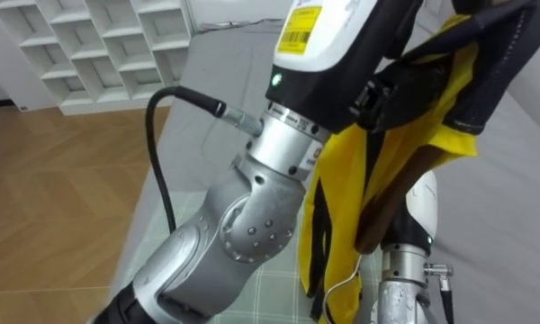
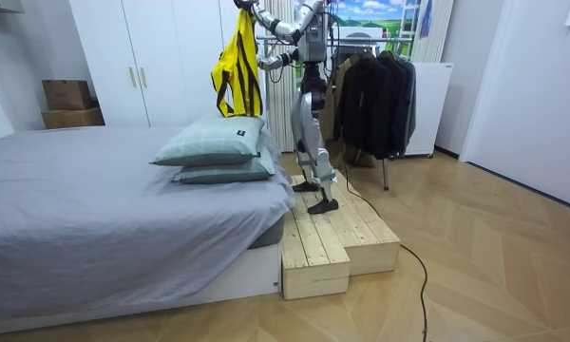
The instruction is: Hang clothes
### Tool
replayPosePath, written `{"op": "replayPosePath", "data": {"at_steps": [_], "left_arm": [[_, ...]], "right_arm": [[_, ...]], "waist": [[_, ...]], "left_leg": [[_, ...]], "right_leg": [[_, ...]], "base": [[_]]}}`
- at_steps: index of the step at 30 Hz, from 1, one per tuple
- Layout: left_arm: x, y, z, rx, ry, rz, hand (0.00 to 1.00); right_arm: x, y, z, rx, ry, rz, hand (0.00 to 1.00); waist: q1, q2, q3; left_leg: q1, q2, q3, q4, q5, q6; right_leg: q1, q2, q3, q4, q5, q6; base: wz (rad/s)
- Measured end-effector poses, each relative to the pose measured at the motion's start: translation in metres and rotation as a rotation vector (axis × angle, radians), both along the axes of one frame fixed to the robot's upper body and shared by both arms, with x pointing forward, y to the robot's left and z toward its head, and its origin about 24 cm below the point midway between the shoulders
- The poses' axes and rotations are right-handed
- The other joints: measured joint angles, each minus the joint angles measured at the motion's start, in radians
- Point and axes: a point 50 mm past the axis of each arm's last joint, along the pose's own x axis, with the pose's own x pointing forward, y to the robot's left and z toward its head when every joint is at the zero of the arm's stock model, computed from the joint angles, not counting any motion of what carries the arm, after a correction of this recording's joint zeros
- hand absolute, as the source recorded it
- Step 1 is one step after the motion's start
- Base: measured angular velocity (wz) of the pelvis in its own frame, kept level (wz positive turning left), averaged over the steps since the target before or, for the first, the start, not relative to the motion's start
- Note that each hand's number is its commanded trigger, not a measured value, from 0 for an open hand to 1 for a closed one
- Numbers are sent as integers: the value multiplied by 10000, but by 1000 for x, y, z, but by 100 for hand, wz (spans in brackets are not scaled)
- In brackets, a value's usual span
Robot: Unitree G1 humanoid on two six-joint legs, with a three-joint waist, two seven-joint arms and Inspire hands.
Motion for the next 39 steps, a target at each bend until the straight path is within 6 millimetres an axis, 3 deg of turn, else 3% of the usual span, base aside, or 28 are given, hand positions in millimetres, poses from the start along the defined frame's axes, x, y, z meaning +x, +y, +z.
{"op": "replayPosePath", "data": {"at_steps": [16,22,27,30,39], "left_arm": [[-1,3,-6,-84,165,-95,100],[2,9,-11,-112,363,169,100],[9,34,-25,-215,893,1191,100],[16,54,-32,-155,1187,2039,100],[21,86,-50,-196,1950,3285,100]], "right_arm": [[-1,0,-6,-293,394,338,100],[-1,-4,-12,-578,671,322,100],[-8,-16,-25,-1353,1309,489,100],[-17,-22,-34,-1708,1744,589,100],[-36,-46,-42,-3165,2184,719,100]], "waist": [[26,-86,18],[25,-225,18],[38,-441,12],[13,-454,17],[-222,-434,3]], "left_leg": [[0,-3,10,16,0,0],[13,0,45,12,0,0],[43,-3,75,1,0,0],[164,0,75,0,0,0],[160,-6,78,12,0,0]], "right_leg": [[1,-12,8,27,1,-1],[23,-2,18,-2,0,-1],[41,9,43,-11,1,-1],[174,9,40,-31,0,-1],[210,-12,-12,-37,0,0]], "base": [[0],[0],[-1],[0],[2]]}}
